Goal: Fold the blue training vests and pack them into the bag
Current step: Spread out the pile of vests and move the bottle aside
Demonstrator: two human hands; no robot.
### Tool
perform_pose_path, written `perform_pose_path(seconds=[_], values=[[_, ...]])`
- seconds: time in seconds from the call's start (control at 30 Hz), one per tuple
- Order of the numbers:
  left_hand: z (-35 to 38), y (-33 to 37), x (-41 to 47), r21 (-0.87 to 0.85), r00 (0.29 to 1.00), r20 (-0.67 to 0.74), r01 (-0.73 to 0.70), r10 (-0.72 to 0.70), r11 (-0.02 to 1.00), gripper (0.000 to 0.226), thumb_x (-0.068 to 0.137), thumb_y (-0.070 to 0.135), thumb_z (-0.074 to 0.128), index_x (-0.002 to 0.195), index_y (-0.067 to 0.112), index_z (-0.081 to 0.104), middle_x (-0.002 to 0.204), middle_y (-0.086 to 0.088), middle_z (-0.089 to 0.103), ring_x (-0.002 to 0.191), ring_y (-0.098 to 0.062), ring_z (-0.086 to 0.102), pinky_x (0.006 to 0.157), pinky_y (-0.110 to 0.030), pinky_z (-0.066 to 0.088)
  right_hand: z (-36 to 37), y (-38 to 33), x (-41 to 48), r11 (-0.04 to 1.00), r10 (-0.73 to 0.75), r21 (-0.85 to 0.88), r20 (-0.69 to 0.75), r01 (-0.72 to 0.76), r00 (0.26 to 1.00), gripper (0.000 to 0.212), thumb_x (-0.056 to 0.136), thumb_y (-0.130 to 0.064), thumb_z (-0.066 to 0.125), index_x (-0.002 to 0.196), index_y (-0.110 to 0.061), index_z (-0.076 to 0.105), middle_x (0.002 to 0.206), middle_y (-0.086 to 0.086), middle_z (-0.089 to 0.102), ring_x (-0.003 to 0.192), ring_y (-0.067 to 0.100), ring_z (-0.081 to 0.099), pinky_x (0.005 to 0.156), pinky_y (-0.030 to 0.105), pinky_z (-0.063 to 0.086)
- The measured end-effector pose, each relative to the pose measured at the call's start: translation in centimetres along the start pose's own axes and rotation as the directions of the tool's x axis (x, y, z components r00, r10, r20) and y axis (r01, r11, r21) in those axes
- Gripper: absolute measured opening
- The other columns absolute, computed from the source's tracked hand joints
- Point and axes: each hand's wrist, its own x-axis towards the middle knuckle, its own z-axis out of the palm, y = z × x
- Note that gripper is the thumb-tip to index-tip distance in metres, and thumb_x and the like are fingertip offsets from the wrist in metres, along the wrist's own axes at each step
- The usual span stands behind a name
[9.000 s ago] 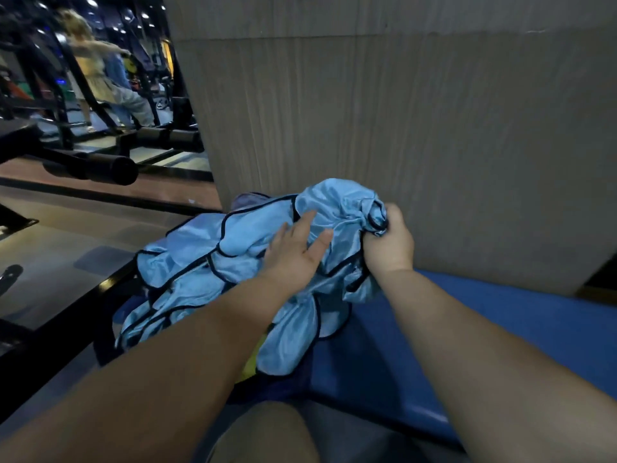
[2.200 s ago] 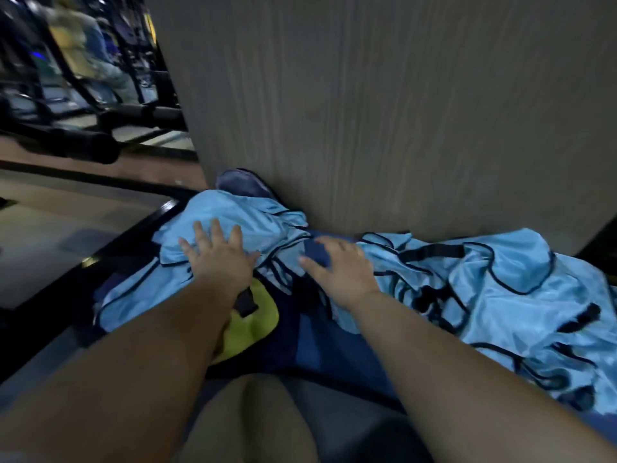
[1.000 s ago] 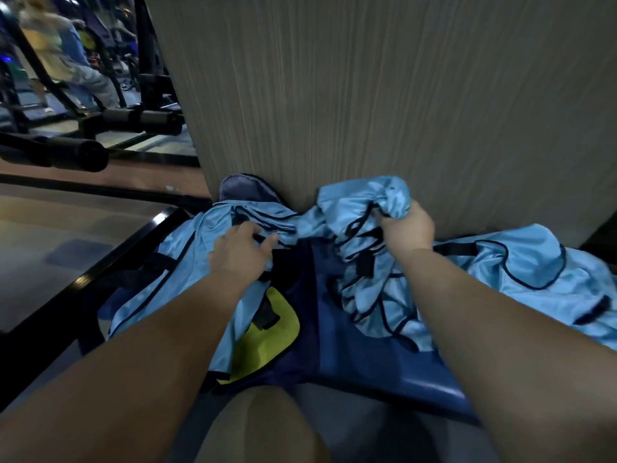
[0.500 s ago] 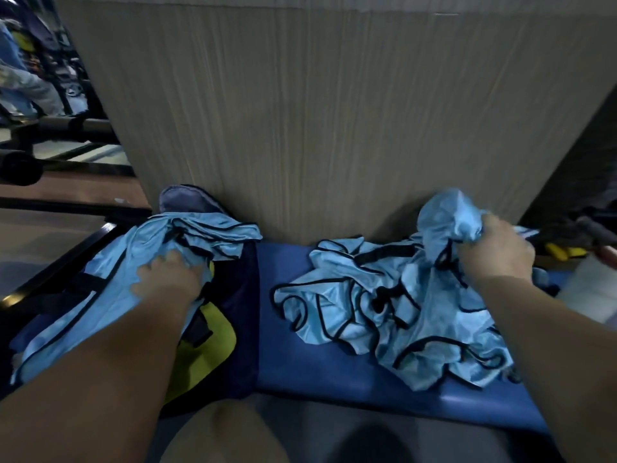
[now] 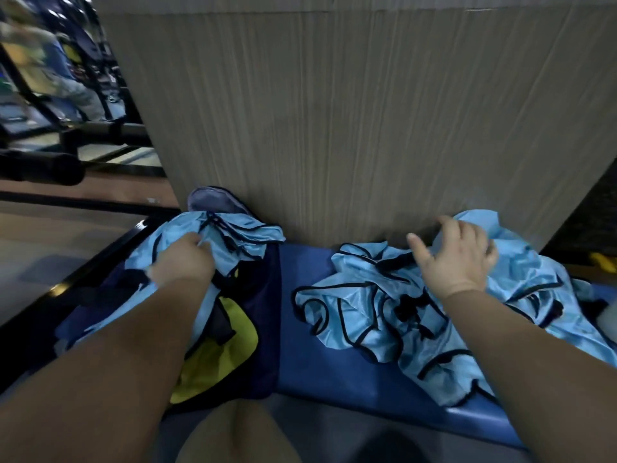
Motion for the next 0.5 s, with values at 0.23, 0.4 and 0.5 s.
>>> perform_pose_path(seconds=[0.23, 0.4, 0.5], values=[[-1.7, 7.9, -2.4, -0.377, 0.964, -0.128, -0.263, 0.231, 0.888, 0.025, 0.097, 0.032, 0.049, 0.075, 0.019, 0.05, 0.07, 0.002, 0.051, 0.082, -0.028, 0.055, 0.081, -0.036, 0.041, 0.9, -8.1, -1.9, 0.939, -0.28, 0.278, 0.275, 0.203, 0.92, 0.092, 0.068, -0.086, 0.046, 0.142, -0.032, 0.044, 0.147, -0.002, 0.043, 0.14, 0.022, 0.027, 0.115, 0.048, 0.024], [-1.6, 13.5, -6.8, -0.702, 0.866, -0.042, -0.38, 0.498, 0.602, 0.012, 0.093, 0.024, 0.06, 0.096, 0.015, 0.067, 0.089, 0.001, 0.064, 0.089, -0.016, 0.06, 0.084, -0.029, 0.046, 0.4, -11.8, -2.3, 0.633, -0.368, 0.761, 0.461, -0.145, 0.808, 0.122, 0.064, -0.042, 0.089, 0.155, -0.033, 0.008, 0.155, -0.003, 0.031, 0.14, 0.011, 0.032, 0.113, 0.034, 0.032], [-1.8, 15.7, -9.8, -0.875, 0.781, 0.018, -0.29, 0.624, 0.388, 0.013, 0.093, 0.008, 0.06, 0.088, 0.019, 0.063, 0.086, 0.0, 0.066, 0.085, -0.012, 0.062, 0.088, -0.033, 0.05, -0.2, -11.8, -1.4, 0.506, -0.269, 0.844, 0.353, -0.18, 0.896, 0.085, 0.068, -0.021, 0.087, 0.139, -0.023, 0.039, 0.12, -0.003, 0.066, 0.108, 0.007, 0.064, 0.091, 0.024, 0.051]])
